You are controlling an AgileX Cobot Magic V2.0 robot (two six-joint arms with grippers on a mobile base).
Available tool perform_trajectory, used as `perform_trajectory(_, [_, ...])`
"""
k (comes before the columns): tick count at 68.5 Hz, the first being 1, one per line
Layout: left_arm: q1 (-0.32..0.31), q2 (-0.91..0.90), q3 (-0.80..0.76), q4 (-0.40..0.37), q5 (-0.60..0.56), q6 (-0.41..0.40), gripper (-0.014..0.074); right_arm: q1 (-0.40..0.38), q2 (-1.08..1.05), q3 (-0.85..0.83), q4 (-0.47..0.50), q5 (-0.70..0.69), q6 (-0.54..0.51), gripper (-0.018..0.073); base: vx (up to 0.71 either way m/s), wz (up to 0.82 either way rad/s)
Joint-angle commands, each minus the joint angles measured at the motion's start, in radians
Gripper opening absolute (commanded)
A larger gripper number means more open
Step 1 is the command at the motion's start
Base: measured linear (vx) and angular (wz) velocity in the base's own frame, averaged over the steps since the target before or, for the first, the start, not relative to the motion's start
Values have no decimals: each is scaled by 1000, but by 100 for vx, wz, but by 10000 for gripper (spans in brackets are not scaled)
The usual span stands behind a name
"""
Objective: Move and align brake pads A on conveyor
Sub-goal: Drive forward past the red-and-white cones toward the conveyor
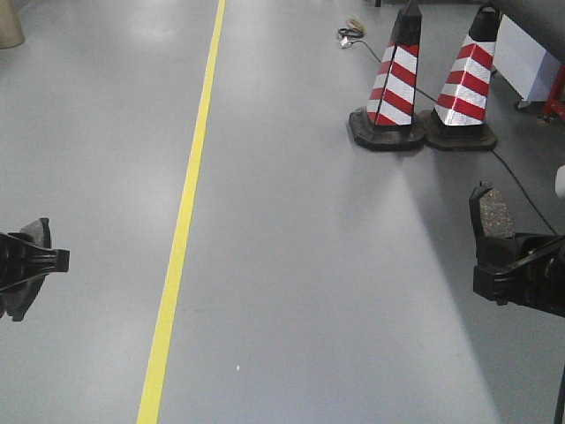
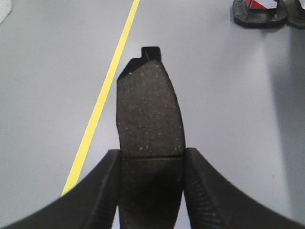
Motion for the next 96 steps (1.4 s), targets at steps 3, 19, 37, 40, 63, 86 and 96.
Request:
perform_trajectory(3, [-4,-24,-28,0,-63,-10,76,-3,-10,-30,-10,-93,-4,96,56,-3])
perform_trajectory(19, [-4,-24,-28,0,-63,-10,76,-3,-10,-30,-10,-93,-4,96,56,-1])
perform_trajectory(37, [-4,-24,-28,0,-63,-10,76,-3,-10,-30,-10,-93,-4,96,57,1])
perform_trajectory(40, [-4,-24,-28,0,-63,-10,76,-3,-10,-30,-10,-93,-4,96,57,-1])
perform_trajectory(63, [-4,-24,-28,0,-63,-10,76,-3,-10,-30,-10,-93,-4,96,56,-3])
perform_trajectory(86, [-4,-24,-28,0,-63,-10,76,-3,-10,-30,-10,-93,-4,96,55,0])
perform_trajectory(96, [-4,-24,-28,0,-63,-10,76,-3,-10,-30,-10,-93,-4,96,53,-1])
